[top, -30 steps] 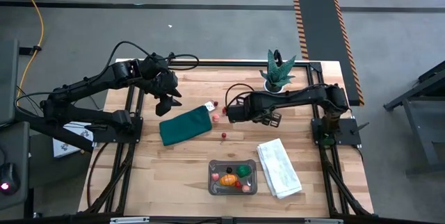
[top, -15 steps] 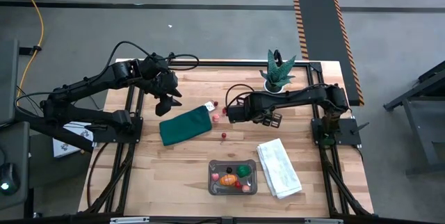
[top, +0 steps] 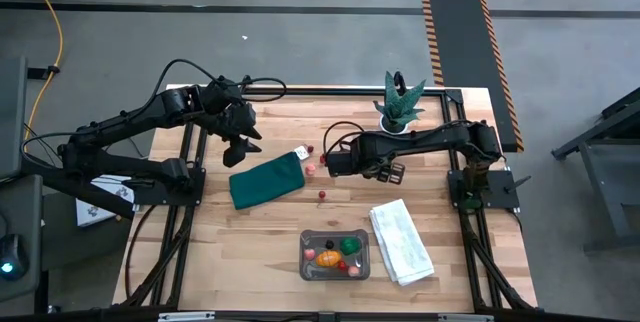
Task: Pick and placing Produce into tupperware
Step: Put the red tomato into the black bin
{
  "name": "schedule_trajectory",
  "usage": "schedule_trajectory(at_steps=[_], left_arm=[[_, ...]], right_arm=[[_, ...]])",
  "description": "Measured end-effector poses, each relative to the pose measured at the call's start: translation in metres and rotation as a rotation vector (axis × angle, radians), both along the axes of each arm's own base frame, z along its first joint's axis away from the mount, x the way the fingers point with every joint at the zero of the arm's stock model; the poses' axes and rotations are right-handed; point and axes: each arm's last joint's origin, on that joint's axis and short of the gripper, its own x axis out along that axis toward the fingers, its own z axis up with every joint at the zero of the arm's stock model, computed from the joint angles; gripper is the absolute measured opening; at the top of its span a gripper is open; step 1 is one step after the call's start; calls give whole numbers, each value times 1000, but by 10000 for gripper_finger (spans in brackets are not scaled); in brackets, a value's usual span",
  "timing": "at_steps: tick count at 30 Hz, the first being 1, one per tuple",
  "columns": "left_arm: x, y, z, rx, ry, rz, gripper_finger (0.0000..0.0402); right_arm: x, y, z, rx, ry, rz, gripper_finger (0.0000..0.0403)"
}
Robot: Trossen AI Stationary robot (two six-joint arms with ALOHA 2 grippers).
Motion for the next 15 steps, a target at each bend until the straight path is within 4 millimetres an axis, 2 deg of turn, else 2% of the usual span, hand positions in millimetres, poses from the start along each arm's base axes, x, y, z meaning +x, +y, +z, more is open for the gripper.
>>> schedule_trajectory(at_steps=[8, 15], left_arm=[[0, 0, 0, 2, 0, -2, 182], [0, 0, 0, 2, 0, -2, 182]], right_arm=[[3, -9, 0, -30, -25, 25, 215], [3, -17, 0, -37, -10, 31, 269]])
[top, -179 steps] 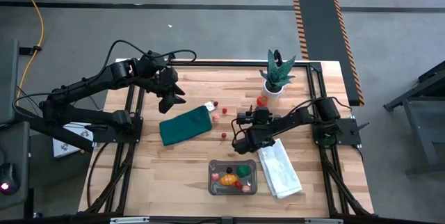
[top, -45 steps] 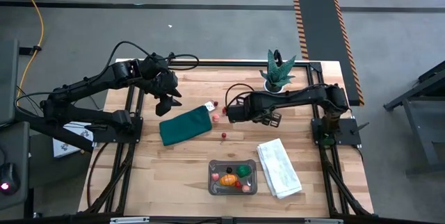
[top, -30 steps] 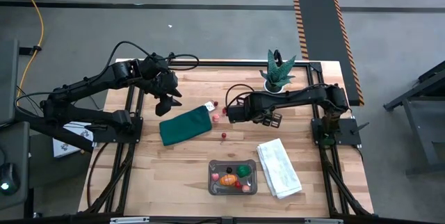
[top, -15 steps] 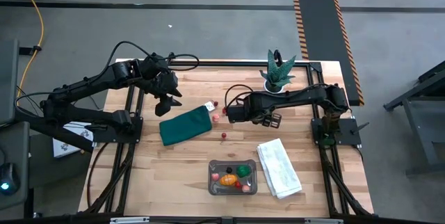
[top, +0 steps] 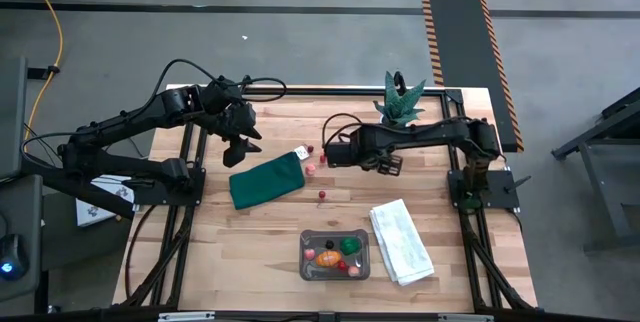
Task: Pick and placing Produce into tupperware
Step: Put the red tomato into the black bin
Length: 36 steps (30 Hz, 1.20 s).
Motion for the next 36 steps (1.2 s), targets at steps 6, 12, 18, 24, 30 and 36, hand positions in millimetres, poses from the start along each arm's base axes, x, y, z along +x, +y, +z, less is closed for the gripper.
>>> schedule_trajectory(at_steps=[6, 12, 18, 24, 30, 36], left_arm=[[0, 0, 0, 0, 0, 0, 182], [0, 0, 0, 0, 0, 1, 182], [0, 0, 0, 10, 10, 13, 182], [0, 1, 0, 12, 12, 17, 182], [-1, 0, -1, 10, 20, 18, 182], [-2, 0, -1, 18, 33, 26, 182]], right_arm=[[-3, -7, 0, -21, 31, -18, 284], [-1, -31, 0, -39, 12, -2, 284], [-3, -50, 0, -39, 19, -17, 284], [-2, -51, -8, -101, 25, -80, 284], [-6, -33, -45, -51, 16, -179, 284], [-12, -15, -53, -107, 38, -236, 284]])
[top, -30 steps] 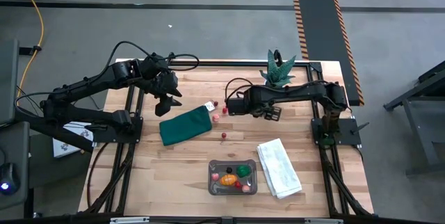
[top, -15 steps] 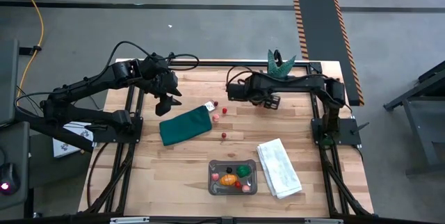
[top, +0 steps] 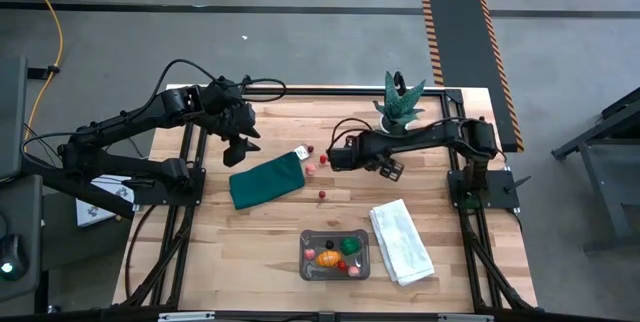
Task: Pick and placing Produce into tupperware
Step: Put the red tomato into the black bin
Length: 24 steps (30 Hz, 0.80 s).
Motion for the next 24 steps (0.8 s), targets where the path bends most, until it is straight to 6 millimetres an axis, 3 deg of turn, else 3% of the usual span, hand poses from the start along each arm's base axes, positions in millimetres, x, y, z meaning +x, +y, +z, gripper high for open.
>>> schedule_trajectory(at_steps=[16, 24], left_arm=[[-1, -1, -1, -5, 13, 0, 182], [-1, -1, -1, -6, 14, 0, 182]], right_arm=[[-1, -41, 0, -54, 7, -2, 284], [-5, -37, -23, -31, -45, -58, 284]])
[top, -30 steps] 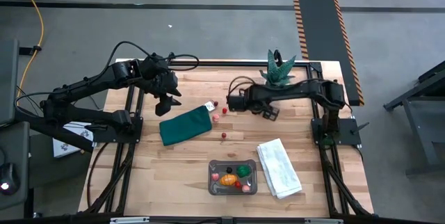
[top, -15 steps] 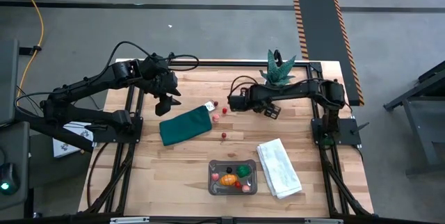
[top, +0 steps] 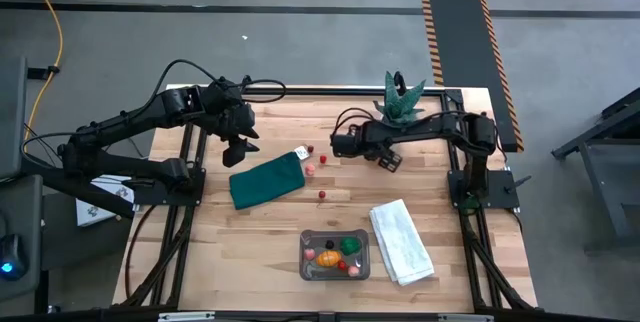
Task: Pick and placing Produce into tupperware
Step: Put the red tomato into the black bin
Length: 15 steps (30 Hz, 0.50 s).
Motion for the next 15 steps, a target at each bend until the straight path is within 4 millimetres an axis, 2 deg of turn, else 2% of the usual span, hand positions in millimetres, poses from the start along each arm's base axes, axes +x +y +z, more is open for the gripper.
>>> schedule_trajectory(at_steps=[7, 15], left_arm=[[-1, -1, -1, -8, 14, -1, 182], [-1, -1, -1, -7, 13, -2, 182]], right_arm=[[-6, 5, -1, -5, 57, 3, 284], [-4, -6, -7, -46, 29, 47, 284]])
